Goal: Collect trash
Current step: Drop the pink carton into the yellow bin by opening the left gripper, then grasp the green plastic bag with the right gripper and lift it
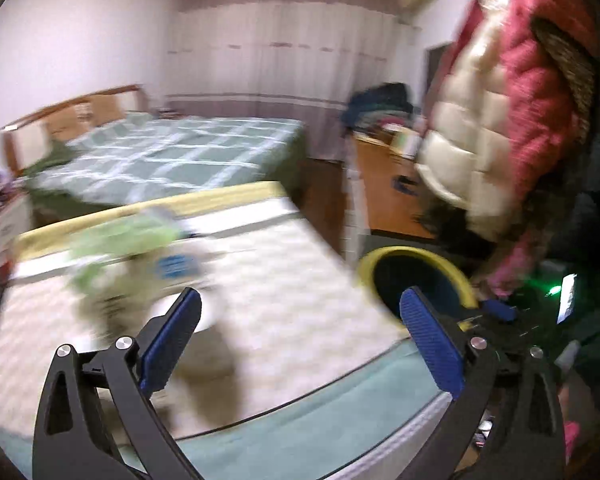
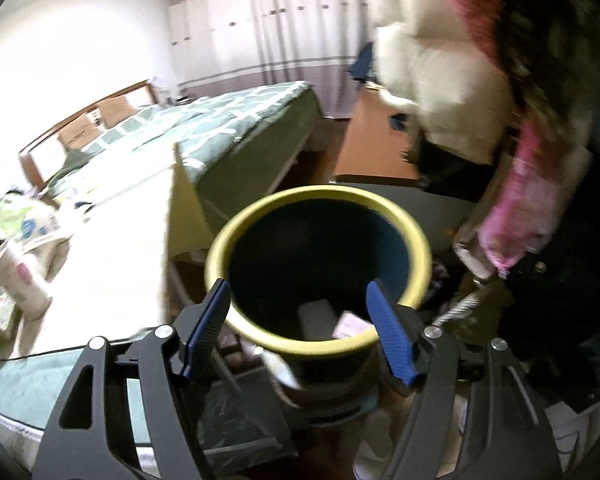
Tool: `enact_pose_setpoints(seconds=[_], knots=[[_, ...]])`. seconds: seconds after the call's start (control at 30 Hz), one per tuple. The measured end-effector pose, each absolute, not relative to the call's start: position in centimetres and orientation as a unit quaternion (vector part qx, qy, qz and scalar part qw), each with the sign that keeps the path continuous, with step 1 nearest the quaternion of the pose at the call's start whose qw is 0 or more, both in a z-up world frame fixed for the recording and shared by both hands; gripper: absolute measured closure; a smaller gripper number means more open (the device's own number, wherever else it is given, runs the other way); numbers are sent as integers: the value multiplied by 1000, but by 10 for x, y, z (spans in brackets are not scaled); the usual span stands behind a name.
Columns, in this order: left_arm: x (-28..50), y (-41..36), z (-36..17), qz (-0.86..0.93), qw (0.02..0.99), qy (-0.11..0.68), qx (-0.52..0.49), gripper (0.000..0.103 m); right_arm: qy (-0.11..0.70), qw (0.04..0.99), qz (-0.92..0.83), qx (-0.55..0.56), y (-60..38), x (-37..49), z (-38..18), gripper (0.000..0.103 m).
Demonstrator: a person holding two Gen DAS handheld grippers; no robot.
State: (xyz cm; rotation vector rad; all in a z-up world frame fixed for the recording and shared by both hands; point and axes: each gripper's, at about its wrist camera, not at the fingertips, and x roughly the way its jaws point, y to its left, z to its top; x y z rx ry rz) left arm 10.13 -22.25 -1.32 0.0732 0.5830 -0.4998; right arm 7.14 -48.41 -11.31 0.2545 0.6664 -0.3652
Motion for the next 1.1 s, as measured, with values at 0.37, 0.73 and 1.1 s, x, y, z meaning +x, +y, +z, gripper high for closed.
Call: enact_pose_setpoints(seconds=[0.37,0.73,1.1], knots=[[87,-42,-18,-62,961,268,-11,5,294,952,-11,78,-348,124,-70,36],[104,-2,-44,-49,956,289,-31,5,276,955,110,-3,-213,201,-38,36],[123,15,-60,-61,948,308,-49,5,301,942,77,-126,-155,272,-46,34]])
